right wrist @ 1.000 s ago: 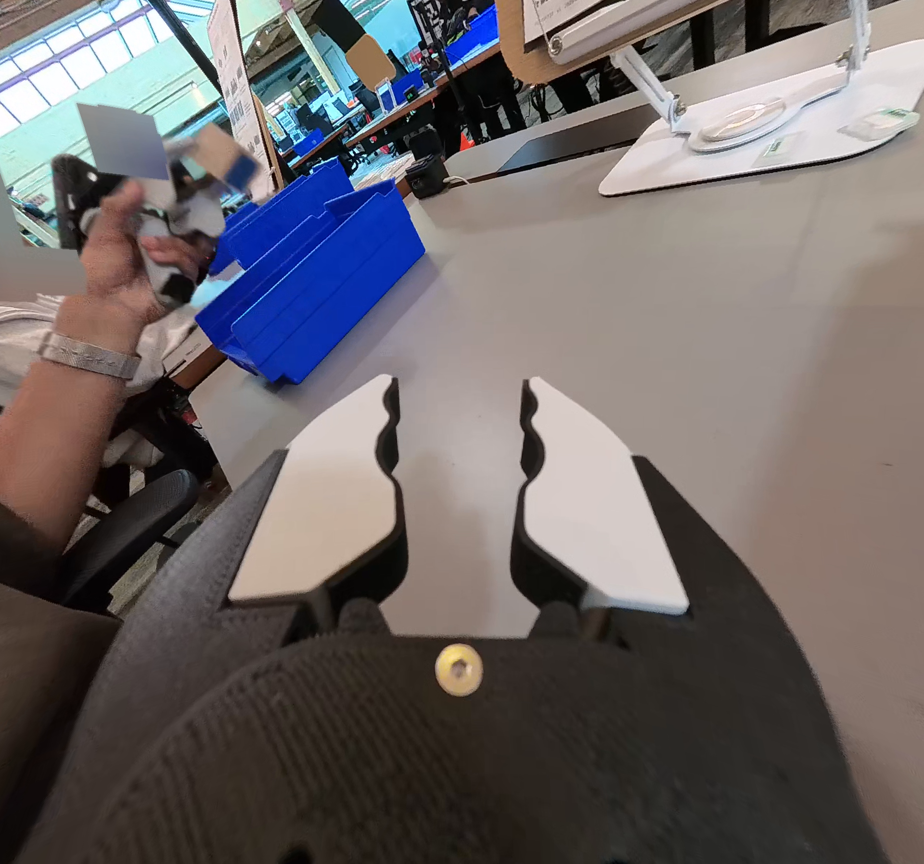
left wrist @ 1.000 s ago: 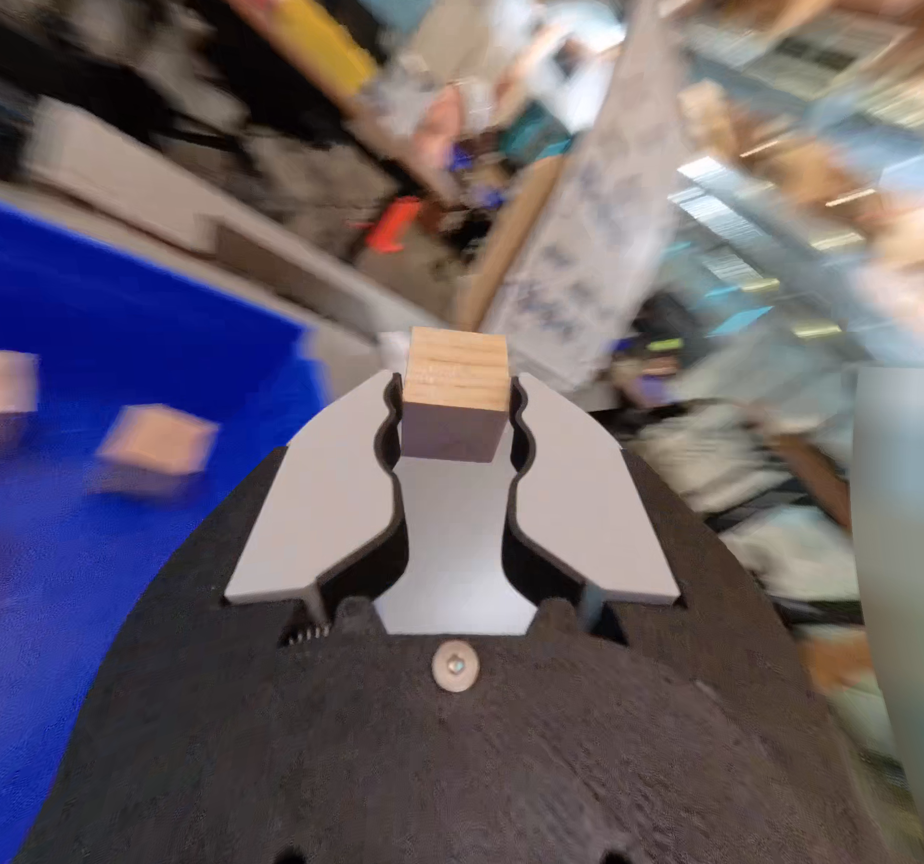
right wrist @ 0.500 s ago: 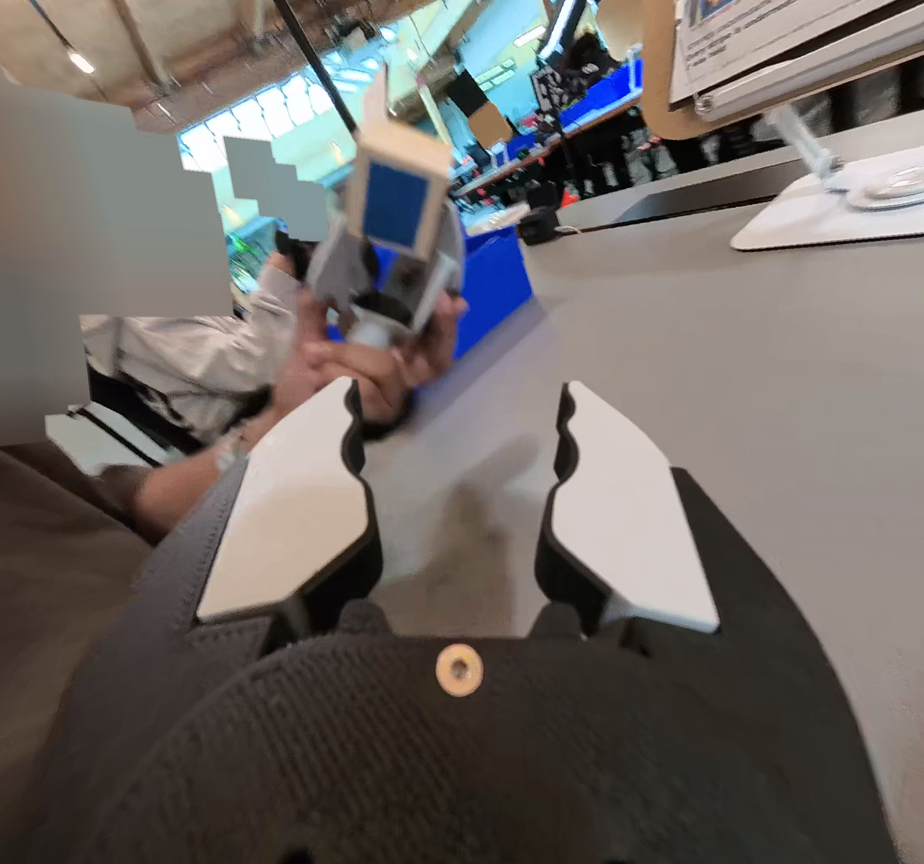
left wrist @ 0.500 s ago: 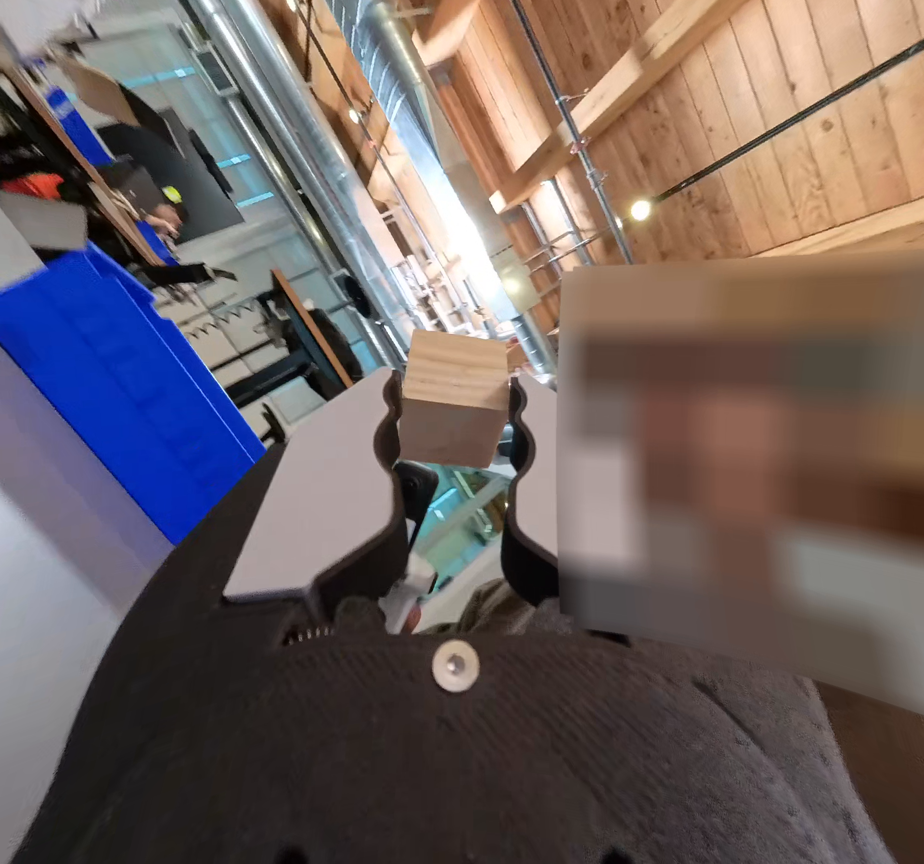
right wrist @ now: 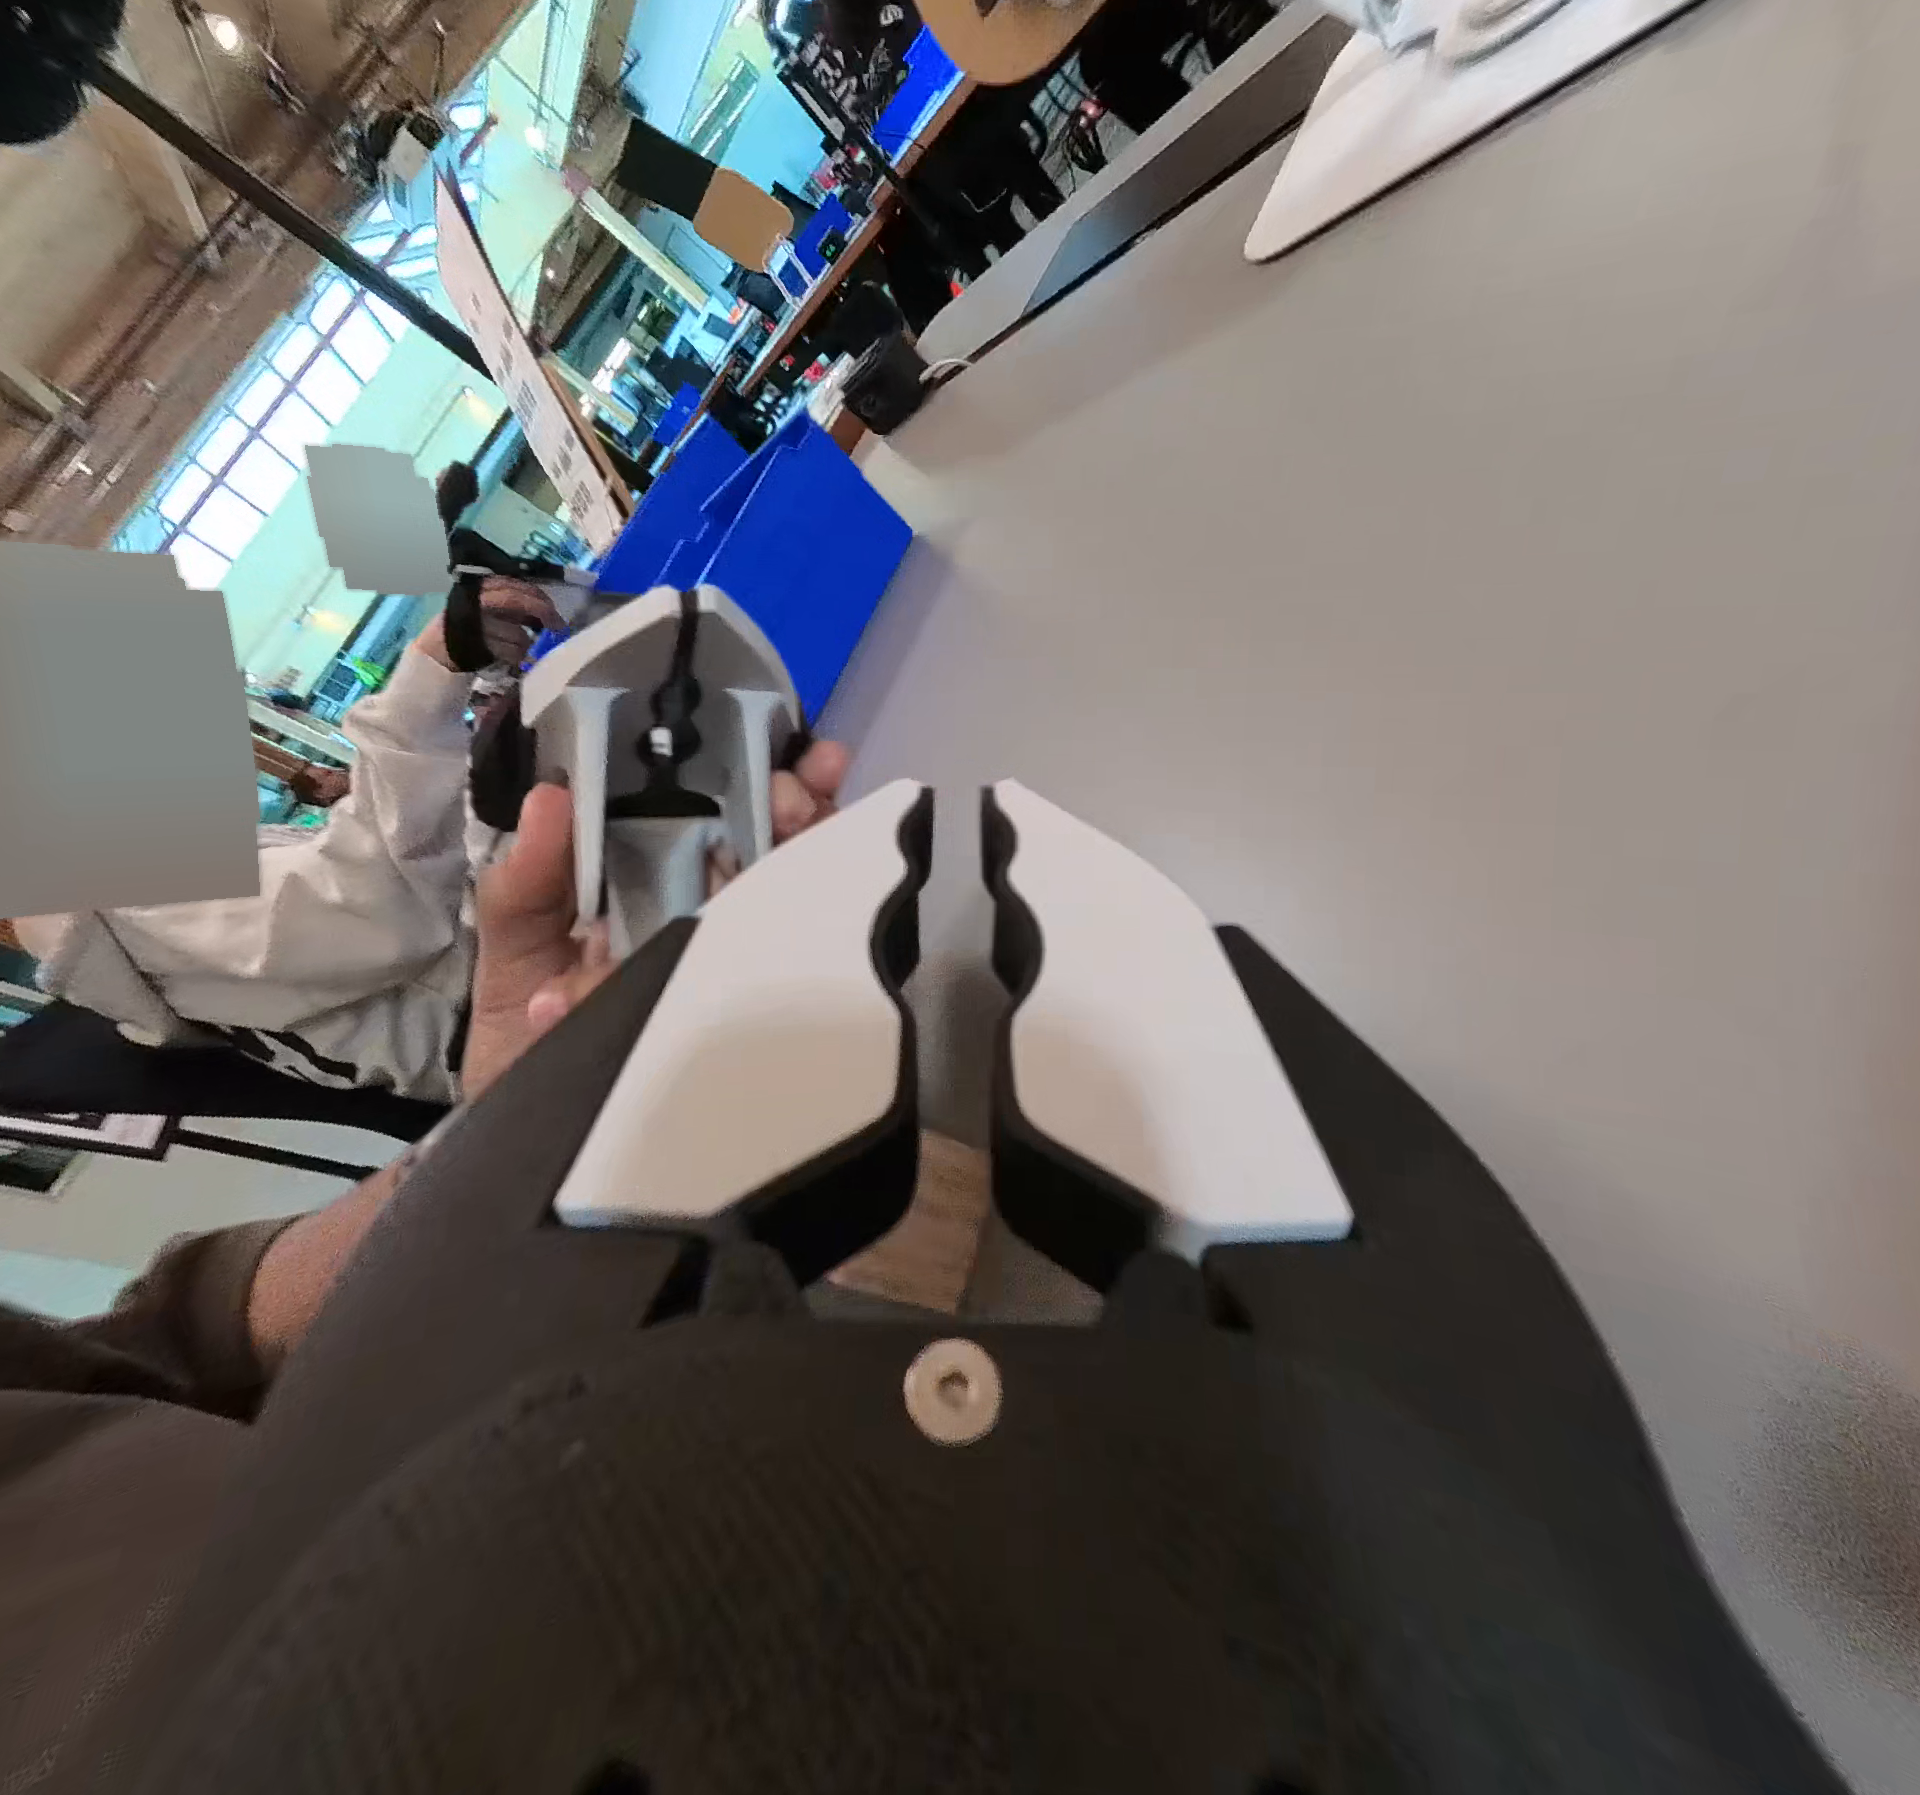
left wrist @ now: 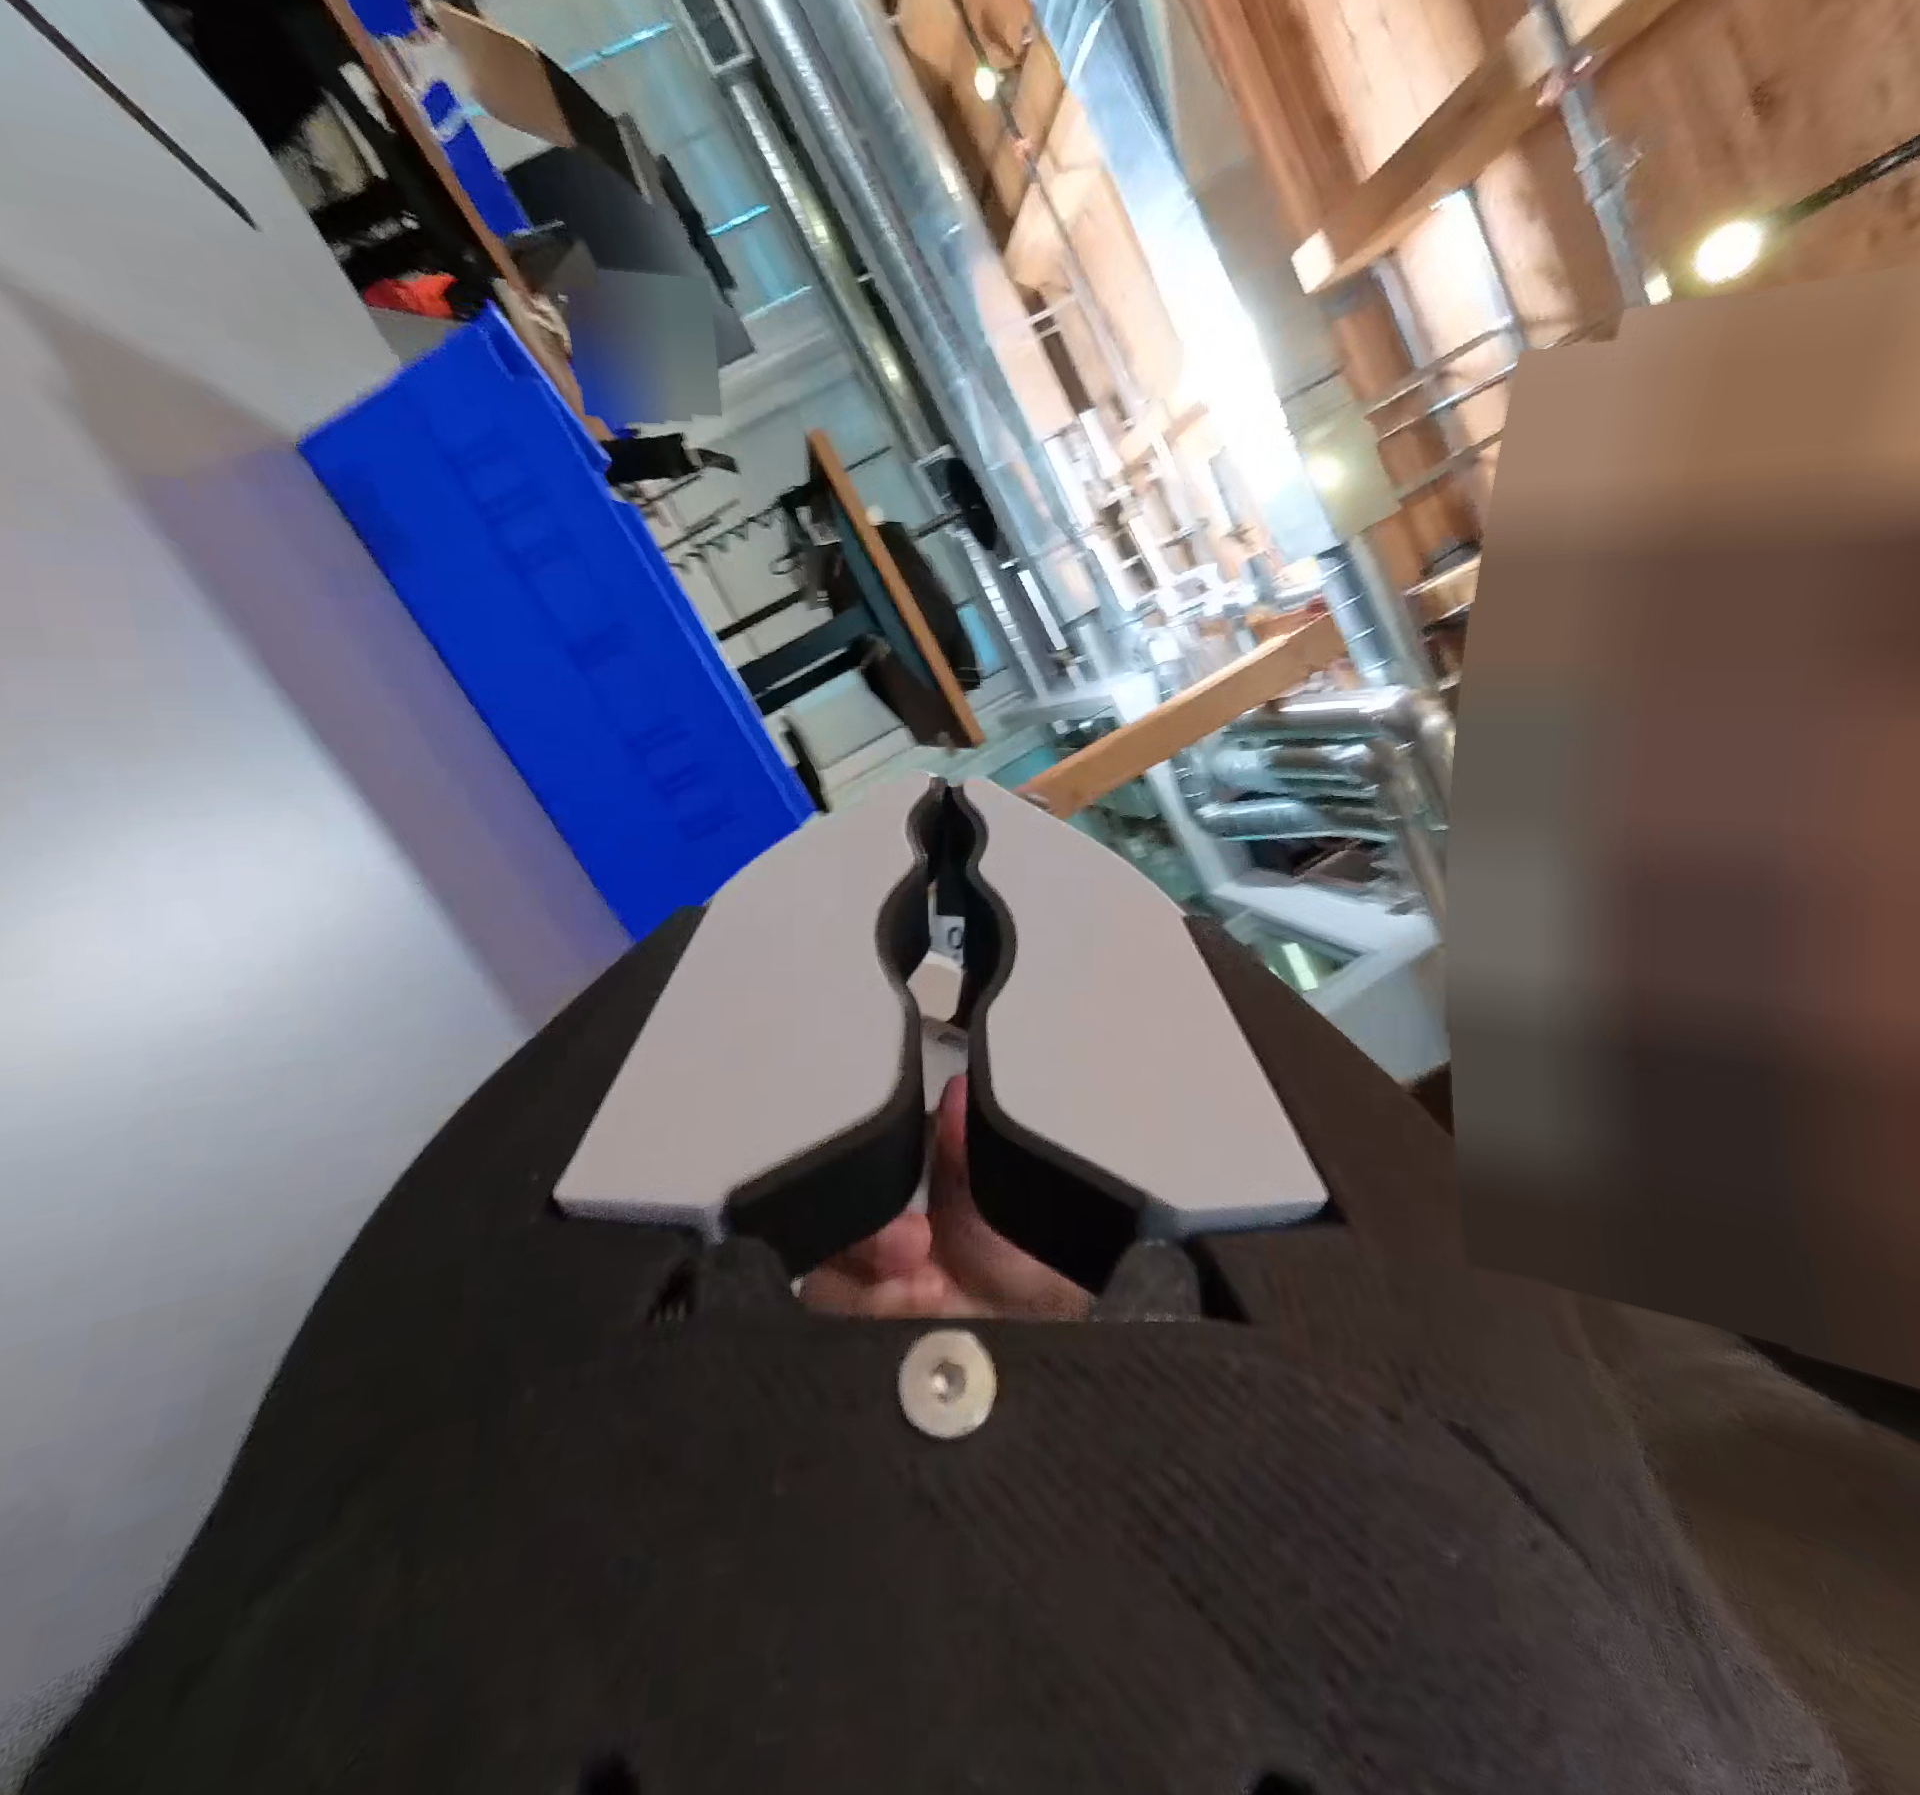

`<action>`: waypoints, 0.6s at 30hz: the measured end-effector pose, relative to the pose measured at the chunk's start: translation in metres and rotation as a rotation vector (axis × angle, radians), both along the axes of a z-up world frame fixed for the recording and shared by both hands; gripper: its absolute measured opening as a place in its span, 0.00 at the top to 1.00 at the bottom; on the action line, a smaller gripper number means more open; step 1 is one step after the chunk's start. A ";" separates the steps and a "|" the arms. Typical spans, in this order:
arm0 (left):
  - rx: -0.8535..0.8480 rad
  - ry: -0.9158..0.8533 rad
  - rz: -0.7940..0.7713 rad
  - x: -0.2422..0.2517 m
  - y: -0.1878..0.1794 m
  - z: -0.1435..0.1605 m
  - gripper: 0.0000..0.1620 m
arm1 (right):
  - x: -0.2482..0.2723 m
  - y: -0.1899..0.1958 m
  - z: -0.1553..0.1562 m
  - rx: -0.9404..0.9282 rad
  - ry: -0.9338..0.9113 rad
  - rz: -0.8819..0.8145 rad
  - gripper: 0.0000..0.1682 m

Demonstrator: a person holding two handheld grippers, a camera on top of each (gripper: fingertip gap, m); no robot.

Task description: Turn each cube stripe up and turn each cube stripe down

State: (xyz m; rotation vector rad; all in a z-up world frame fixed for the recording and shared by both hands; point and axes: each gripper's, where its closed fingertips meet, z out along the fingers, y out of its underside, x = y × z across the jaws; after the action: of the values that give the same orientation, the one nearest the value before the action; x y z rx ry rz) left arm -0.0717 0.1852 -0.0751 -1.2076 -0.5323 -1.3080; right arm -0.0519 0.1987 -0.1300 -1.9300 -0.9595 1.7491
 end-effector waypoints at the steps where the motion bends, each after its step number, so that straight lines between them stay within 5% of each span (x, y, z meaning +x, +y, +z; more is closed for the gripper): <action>1: -0.025 0.051 0.016 -0.006 -0.001 -0.001 1.00 | 0.002 0.006 0.001 0.023 0.005 0.006 0.91; 5: -0.092 0.311 0.041 -0.021 -0.019 0.000 0.88 | 0.013 0.019 0.013 0.111 0.067 0.043 0.78; 7: -0.193 0.442 -0.087 -0.010 -0.029 -0.016 0.74 | 0.016 0.022 0.014 0.149 0.072 0.057 0.75; 11: -0.341 0.728 -0.218 0.027 -0.053 -0.049 0.63 | 0.014 0.022 0.011 0.194 0.064 0.061 0.72; 17: -0.676 1.347 -0.310 0.061 -0.079 -0.138 0.57 | 0.010 0.016 0.003 0.166 0.042 0.083 0.72; 18: -0.684 1.385 -0.298 0.060 -0.079 -0.140 0.65 | 0.010 0.016 0.003 0.163 0.040 0.085 0.72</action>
State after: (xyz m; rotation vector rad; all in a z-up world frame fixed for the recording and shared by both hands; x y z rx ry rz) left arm -0.0121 0.1062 -0.2152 -2.4435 0.2810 -0.2179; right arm -0.0424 0.2145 -0.1275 -1.7701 -1.1467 1.6917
